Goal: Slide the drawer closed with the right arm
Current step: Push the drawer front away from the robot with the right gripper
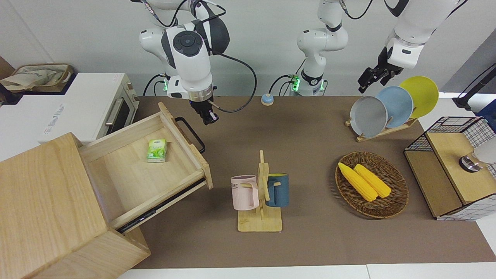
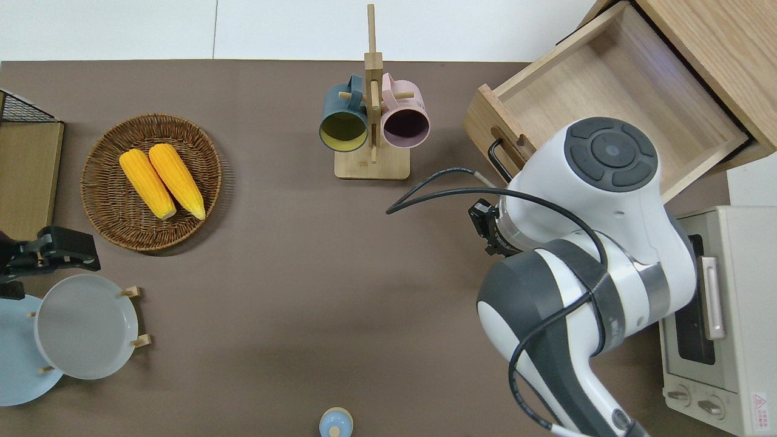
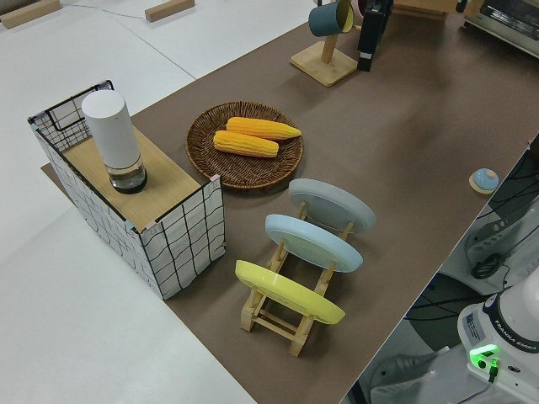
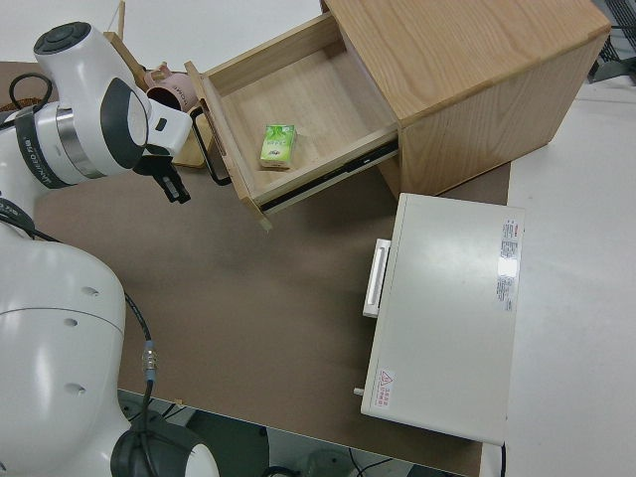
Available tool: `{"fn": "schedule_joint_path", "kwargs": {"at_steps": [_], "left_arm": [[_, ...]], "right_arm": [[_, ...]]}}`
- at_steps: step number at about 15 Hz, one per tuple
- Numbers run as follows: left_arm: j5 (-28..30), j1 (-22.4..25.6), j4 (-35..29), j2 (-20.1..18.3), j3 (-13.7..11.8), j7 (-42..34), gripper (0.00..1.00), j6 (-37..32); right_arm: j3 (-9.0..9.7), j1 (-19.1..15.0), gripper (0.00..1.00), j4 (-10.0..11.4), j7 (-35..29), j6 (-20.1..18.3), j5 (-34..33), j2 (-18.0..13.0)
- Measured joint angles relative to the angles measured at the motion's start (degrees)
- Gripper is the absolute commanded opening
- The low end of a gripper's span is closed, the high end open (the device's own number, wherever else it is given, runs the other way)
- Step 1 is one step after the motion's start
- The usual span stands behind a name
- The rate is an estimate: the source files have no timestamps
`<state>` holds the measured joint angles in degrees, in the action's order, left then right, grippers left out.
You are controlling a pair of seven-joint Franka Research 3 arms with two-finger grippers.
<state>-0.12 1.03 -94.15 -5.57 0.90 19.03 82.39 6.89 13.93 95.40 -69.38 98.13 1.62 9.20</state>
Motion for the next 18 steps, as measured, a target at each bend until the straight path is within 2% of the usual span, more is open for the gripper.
{"fn": "schedule_joint_path", "kwargs": {"at_steps": [3,14,18], "left_arm": [[0.0,0.0,0.0,0.0,0.0,0.0,0.99,0.0],[0.0,0.0,0.0,0.0,0.0,0.0,0.99,0.0],[0.0,0.0,0.0,0.0,0.0,0.0,0.99,0.0]], "right_arm": [[-1.5,0.0,0.012,0.0,0.5,0.6,-0.5,0.6],[-4.25,0.0,0.0,0.0,3.6,5.1,-1.1,1.0],[-5.33,0.0,0.0,0.0,6.1,5.6,-1.1,1.2]]}}
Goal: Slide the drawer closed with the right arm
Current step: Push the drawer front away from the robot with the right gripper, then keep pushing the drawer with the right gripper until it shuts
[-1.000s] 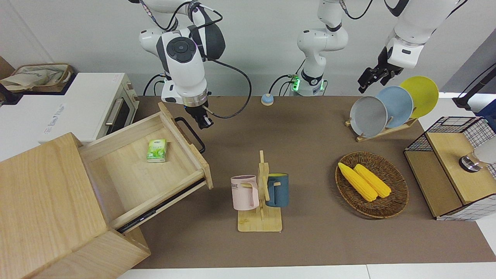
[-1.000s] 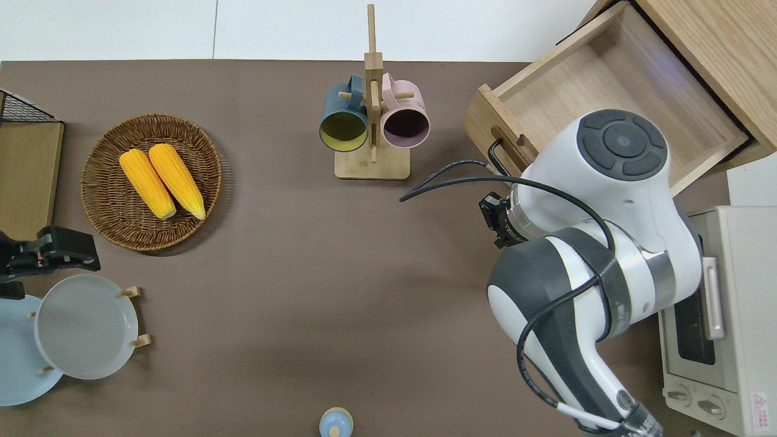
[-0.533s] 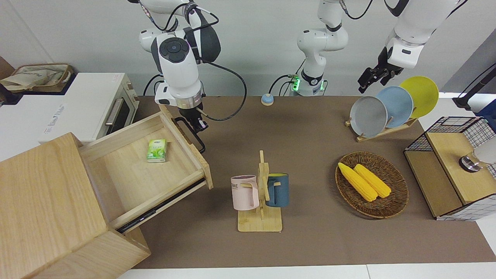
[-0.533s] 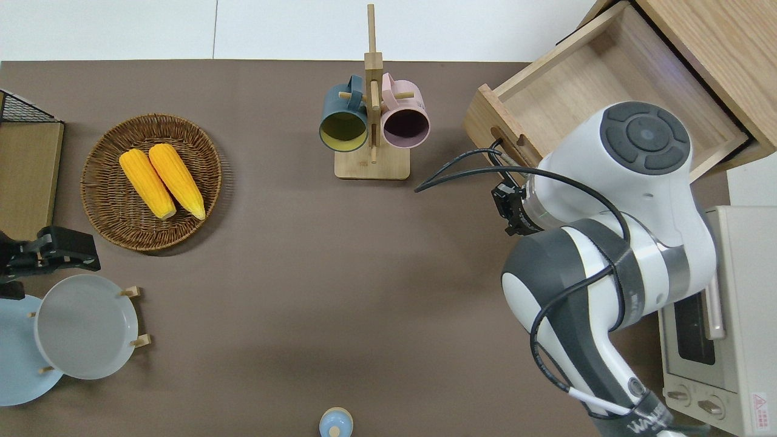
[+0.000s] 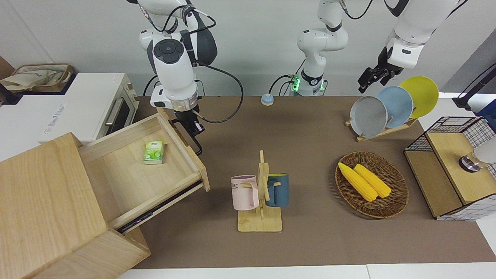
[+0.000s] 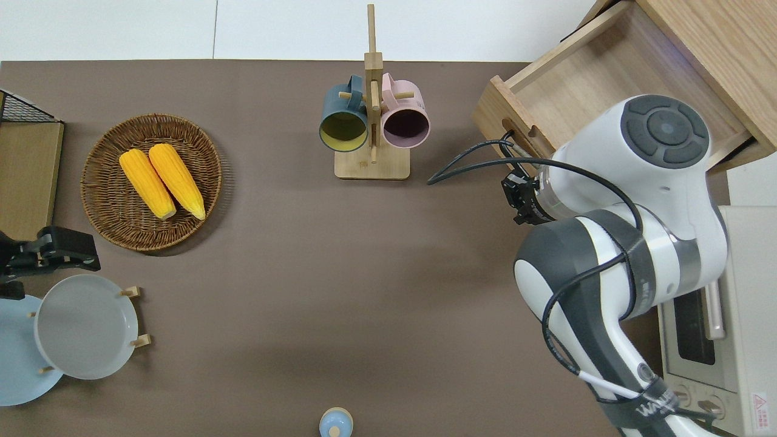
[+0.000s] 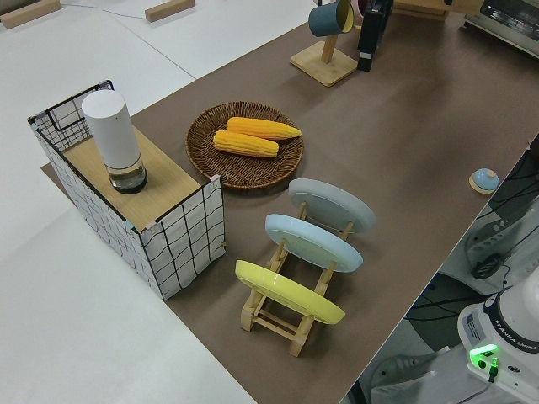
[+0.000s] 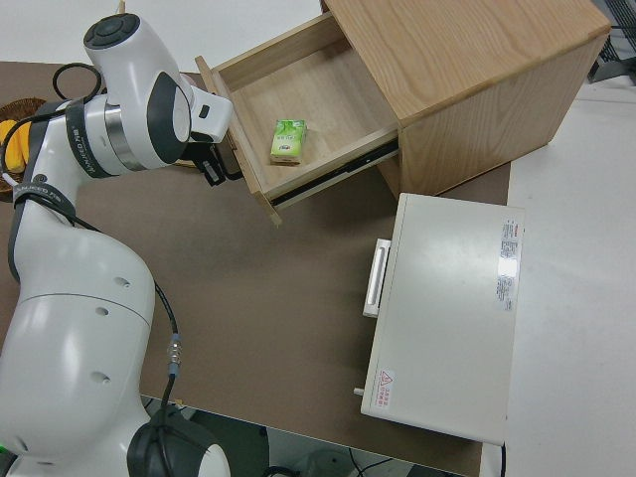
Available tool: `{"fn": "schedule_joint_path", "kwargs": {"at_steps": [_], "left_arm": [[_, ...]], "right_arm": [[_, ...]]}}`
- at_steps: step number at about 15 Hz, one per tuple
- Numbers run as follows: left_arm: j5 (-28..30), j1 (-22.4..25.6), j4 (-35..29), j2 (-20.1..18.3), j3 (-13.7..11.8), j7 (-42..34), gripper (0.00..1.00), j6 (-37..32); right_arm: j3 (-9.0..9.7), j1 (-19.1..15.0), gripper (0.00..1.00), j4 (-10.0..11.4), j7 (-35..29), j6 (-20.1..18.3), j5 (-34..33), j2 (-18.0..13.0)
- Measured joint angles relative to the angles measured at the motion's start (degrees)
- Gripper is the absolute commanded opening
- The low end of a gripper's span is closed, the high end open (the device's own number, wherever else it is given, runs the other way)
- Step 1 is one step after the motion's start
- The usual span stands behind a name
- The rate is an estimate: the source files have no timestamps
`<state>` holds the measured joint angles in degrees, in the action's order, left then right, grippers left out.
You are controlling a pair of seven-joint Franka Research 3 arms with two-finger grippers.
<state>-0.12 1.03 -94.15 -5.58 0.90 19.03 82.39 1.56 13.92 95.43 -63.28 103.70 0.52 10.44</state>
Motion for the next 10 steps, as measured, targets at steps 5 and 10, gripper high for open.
{"fn": "schedule_joint_path", "kwargs": {"at_steps": [5,10], "left_arm": [[0.0,0.0,0.0,0.0,0.0,0.0,0.99,0.0],[0.0,0.0,0.0,0.0,0.0,0.0,0.99,0.0]], "right_arm": [[-2.58,0.0,0.0,0.0,4.7,1.6,0.0,0.7],[-5.55,0.0,0.0,0.0,8.8,3.4,-0.1,1.2]]}}
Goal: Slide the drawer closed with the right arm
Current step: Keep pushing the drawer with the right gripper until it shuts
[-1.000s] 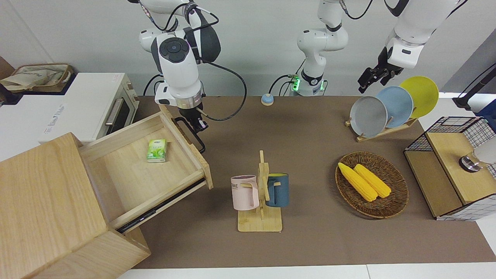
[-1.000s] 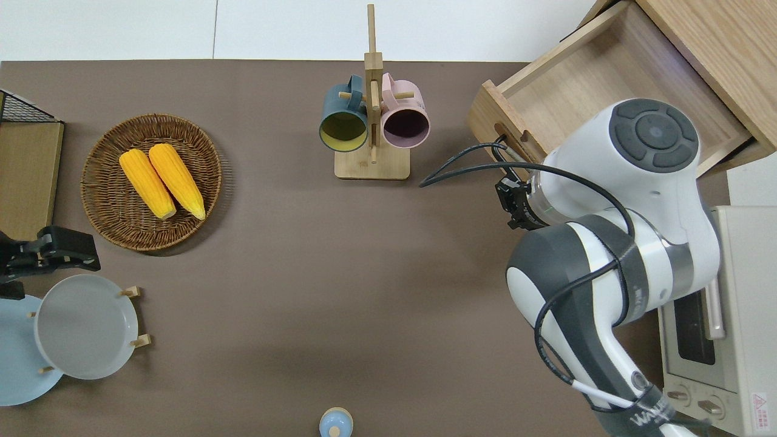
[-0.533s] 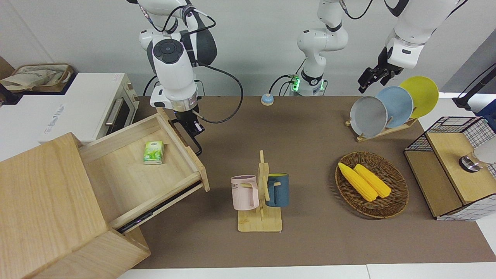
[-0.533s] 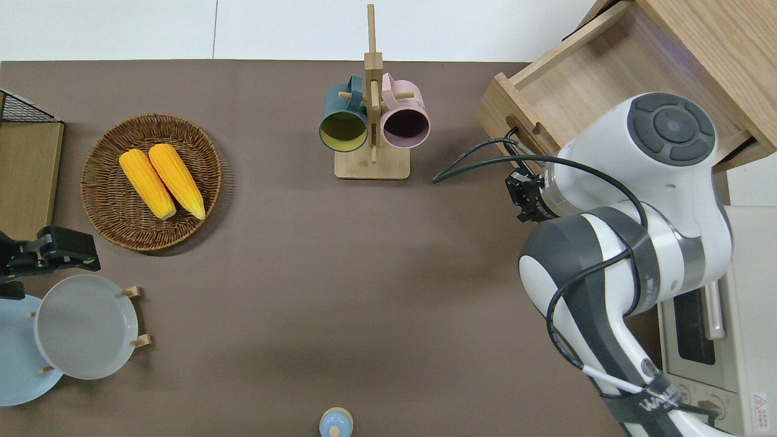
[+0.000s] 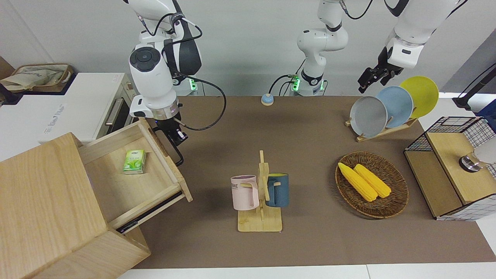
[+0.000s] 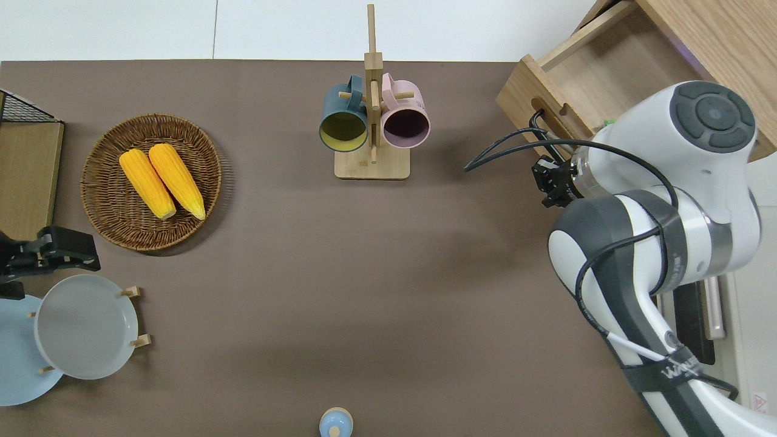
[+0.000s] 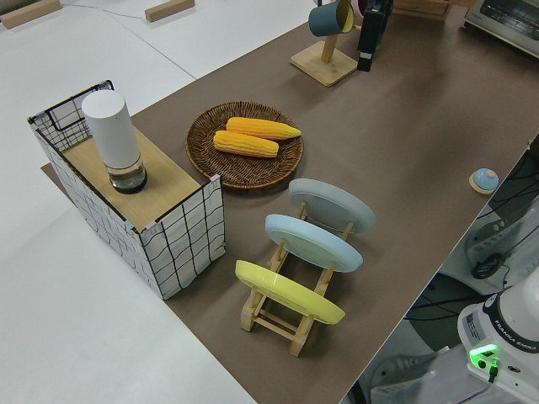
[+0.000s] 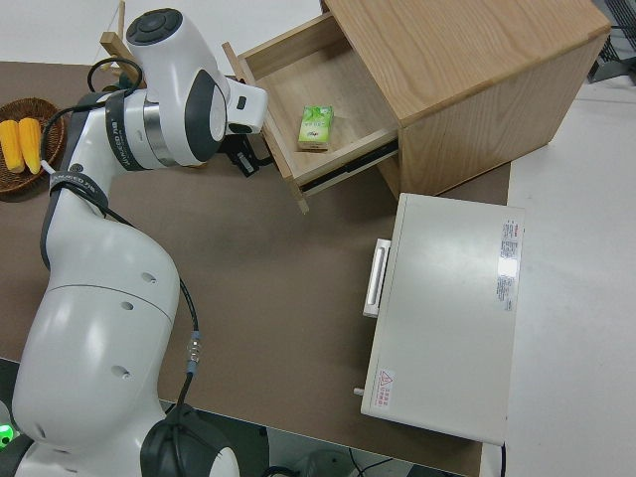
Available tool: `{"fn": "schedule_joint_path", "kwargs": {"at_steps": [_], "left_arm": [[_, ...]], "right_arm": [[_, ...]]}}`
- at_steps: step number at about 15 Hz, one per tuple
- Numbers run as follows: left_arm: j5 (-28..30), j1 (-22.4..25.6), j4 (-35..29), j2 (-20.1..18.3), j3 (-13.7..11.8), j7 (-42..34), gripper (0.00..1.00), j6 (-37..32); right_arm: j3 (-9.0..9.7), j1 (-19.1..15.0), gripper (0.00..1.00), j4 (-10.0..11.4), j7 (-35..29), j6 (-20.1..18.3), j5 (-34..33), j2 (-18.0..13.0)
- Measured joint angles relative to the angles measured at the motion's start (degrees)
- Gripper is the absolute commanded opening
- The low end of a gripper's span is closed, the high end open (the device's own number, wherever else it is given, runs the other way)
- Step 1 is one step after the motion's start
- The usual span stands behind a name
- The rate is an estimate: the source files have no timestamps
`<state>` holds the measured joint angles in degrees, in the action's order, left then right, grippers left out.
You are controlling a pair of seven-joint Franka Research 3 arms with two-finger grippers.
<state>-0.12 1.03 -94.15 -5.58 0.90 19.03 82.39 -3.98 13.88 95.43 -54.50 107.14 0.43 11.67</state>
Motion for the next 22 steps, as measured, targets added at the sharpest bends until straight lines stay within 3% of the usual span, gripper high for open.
{"fn": "schedule_joint_path", "kwargs": {"at_steps": [7,12,22], "left_arm": [[0.0,0.0,0.0,0.0,0.0,0.0,0.99,0.0],[0.0,0.0,0.0,0.0,0.0,0.0,0.99,0.0],[0.0,0.0,0.0,0.0,0.0,0.0,0.99,0.0]], "right_arm": [[-4.34,-0.2,0.0,-0.2,4.9,3.4,-0.1,1.1],[-5.05,-0.9,0.0,-0.8,5.0,5.2,-0.2,2.0],[-5.64,-4.3,0.0,-6.1,7.7,5.9,-0.4,6.0]]}}
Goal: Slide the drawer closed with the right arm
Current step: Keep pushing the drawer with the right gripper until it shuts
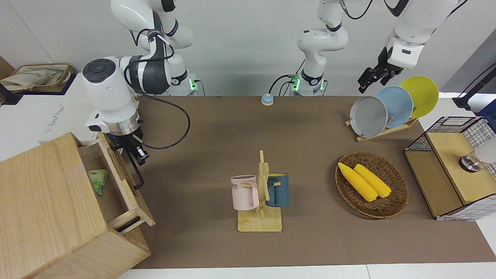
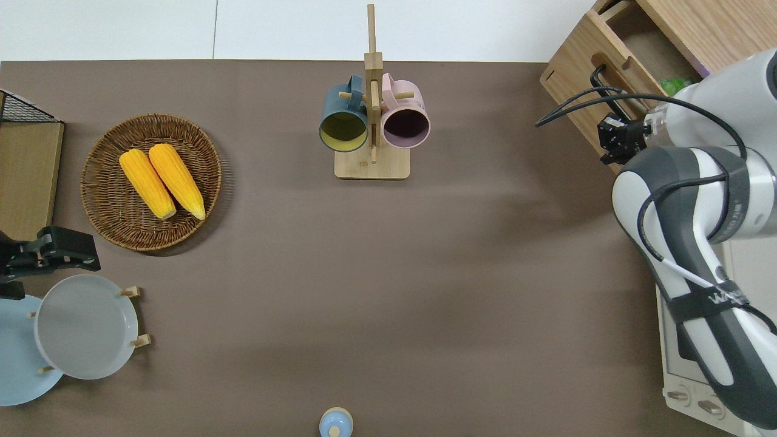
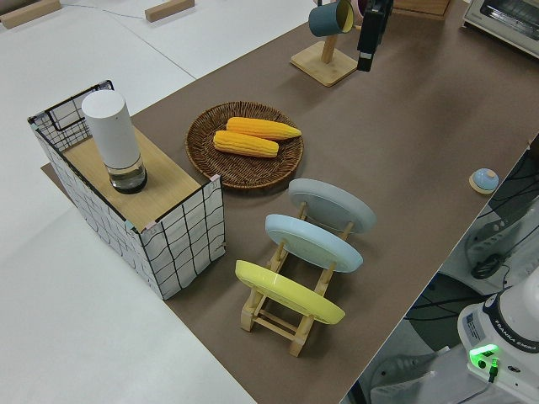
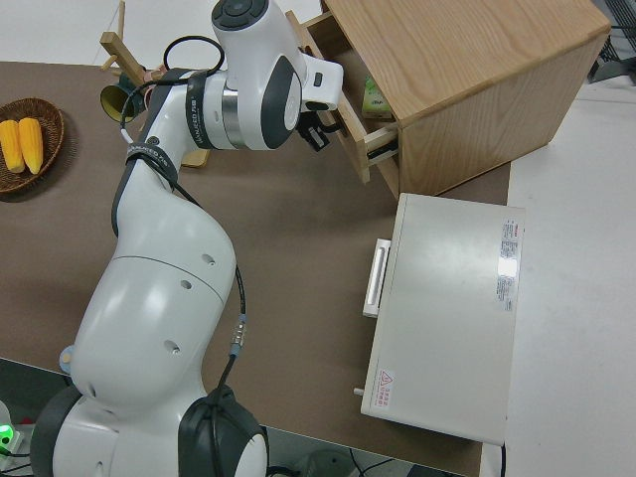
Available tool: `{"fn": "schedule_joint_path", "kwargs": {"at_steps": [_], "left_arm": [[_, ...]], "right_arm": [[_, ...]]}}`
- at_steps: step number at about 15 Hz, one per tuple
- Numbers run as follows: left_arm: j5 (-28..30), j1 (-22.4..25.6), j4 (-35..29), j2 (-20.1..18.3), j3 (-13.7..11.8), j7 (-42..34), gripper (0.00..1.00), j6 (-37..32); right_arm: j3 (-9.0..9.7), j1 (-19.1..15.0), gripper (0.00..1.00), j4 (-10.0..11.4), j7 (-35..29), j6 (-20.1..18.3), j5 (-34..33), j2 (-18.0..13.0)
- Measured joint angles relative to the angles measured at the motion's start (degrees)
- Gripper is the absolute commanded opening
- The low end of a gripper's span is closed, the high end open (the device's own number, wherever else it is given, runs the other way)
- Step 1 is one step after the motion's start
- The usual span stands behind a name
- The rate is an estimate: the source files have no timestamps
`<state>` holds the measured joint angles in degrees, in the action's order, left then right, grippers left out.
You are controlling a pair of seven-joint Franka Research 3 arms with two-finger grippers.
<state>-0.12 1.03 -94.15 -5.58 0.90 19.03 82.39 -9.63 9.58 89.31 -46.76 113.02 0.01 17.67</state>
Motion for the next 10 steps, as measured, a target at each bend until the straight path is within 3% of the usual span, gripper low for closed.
{"fn": "schedule_joint_path", "kwargs": {"at_steps": [5,10], "left_arm": [[0.0,0.0,0.0,0.0,0.0,0.0,0.99,0.0],[0.0,0.0,0.0,0.0,0.0,0.0,0.99,0.0]], "right_arm": [[-0.01,-1.7,0.0,-1.6,2.5,0.1,0.0,1.6],[-0.79,-3.8,0.0,-4.6,6.0,0.4,-0.1,4.4]]}}
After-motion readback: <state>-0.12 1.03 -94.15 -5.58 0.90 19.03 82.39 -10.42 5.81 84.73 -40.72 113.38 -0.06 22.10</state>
